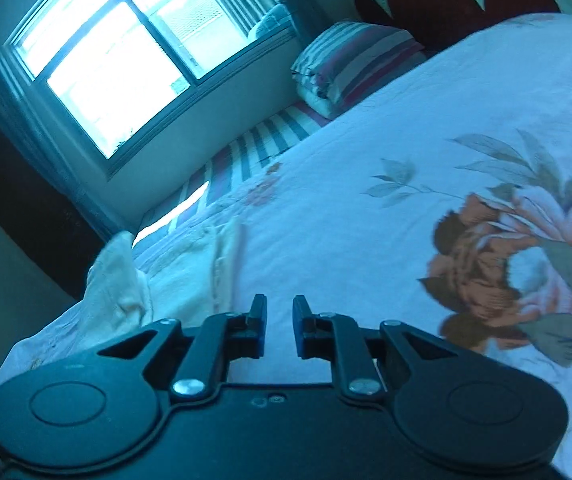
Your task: Fold small clothes
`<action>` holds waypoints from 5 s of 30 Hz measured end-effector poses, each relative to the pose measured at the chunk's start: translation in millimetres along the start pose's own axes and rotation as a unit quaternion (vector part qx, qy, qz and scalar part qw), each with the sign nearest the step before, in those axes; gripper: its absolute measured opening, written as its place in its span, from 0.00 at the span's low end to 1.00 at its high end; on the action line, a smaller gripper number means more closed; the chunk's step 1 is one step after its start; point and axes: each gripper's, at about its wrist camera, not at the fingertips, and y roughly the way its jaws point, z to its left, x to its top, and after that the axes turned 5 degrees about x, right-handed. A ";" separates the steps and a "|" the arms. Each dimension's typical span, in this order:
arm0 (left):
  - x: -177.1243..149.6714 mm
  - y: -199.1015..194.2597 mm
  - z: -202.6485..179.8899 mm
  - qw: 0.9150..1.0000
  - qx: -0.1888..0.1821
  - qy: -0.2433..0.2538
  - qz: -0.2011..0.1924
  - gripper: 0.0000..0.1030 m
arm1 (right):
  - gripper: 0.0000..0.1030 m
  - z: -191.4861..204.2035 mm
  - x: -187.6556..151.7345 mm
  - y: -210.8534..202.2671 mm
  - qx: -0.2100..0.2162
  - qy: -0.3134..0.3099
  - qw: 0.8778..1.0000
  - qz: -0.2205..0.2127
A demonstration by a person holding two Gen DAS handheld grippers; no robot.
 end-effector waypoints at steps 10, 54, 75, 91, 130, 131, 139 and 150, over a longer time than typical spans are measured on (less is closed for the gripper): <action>-47.3 -63.5 -16.4 0.994 0.094 0.047 -0.039 0.07 | 0.36 18.8 -1.0 12.4 0.098 -0.007 0.994 0.038; 5.6 -2.2 155.9 0.977 0.078 -0.198 -0.021 0.07 | 0.09 118.8 11.4 96.3 0.185 -0.158 0.960 0.136; 9.3 16.6 144.3 0.979 0.083 -0.185 0.016 0.07 | 0.16 36.4 54.0 194.3 0.213 0.051 0.956 0.196; 20.8 -1.7 126.2 0.989 0.090 -0.117 -0.013 0.07 | 0.37 53.5 46.3 118.8 0.122 -0.080 0.982 0.123; 42.3 1.3 81.9 0.987 0.158 -0.025 -0.003 0.48 | 0.41 90.1 15.4 83.0 0.049 -0.232 0.966 0.099; 37.6 -2.6 82.2 0.987 0.157 -0.029 0.001 0.48 | 0.40 90.5 11.0 74.4 0.054 -0.236 0.965 0.102; 8.8 -19.5 76.7 0.987 0.152 -0.044 0.007 0.48 | 0.40 88.1 -23.3 52.1 0.058 -0.244 0.958 0.135; -33.5 -34.5 59.9 0.991 0.131 -0.017 0.036 0.55 | 0.42 70.3 -43.6 47.5 0.037 -0.228 0.958 0.172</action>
